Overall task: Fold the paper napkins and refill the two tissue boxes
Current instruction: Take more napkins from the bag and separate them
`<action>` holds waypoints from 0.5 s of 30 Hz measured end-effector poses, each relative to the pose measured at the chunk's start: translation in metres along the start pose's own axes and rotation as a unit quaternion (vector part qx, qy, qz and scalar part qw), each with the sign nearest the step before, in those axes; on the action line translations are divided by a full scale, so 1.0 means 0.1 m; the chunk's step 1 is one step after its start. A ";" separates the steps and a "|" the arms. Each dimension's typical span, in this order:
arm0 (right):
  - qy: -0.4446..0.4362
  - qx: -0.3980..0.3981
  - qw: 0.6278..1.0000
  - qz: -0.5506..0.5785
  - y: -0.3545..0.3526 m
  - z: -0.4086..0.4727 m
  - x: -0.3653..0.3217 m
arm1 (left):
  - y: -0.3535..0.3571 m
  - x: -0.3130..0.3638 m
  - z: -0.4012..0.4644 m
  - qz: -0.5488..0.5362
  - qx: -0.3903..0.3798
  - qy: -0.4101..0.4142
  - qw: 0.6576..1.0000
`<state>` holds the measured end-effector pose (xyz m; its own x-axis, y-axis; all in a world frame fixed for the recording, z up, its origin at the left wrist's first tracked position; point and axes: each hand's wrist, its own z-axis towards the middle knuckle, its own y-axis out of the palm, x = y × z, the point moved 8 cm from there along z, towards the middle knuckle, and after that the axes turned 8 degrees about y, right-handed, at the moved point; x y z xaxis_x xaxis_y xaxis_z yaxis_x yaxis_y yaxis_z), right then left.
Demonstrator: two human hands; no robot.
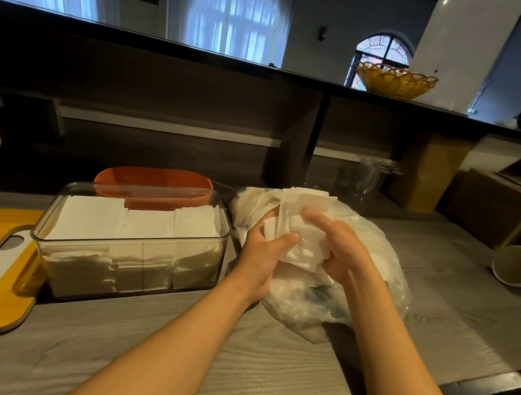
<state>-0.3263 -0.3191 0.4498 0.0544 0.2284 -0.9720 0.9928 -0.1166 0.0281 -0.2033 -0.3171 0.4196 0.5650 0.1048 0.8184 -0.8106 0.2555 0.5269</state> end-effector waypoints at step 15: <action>-0.093 0.090 0.959 0.253 -0.32 -0.13 -0.18 | -0.19 -0.07 0.02 -0.236 0.158 -0.051 0.957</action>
<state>-0.3574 -0.3074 0.4696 0.4867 -0.0763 -0.8702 0.8093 -0.3355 0.4821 -0.1926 -0.3250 0.4041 0.8754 -0.0487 0.4809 -0.4831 -0.0544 0.8739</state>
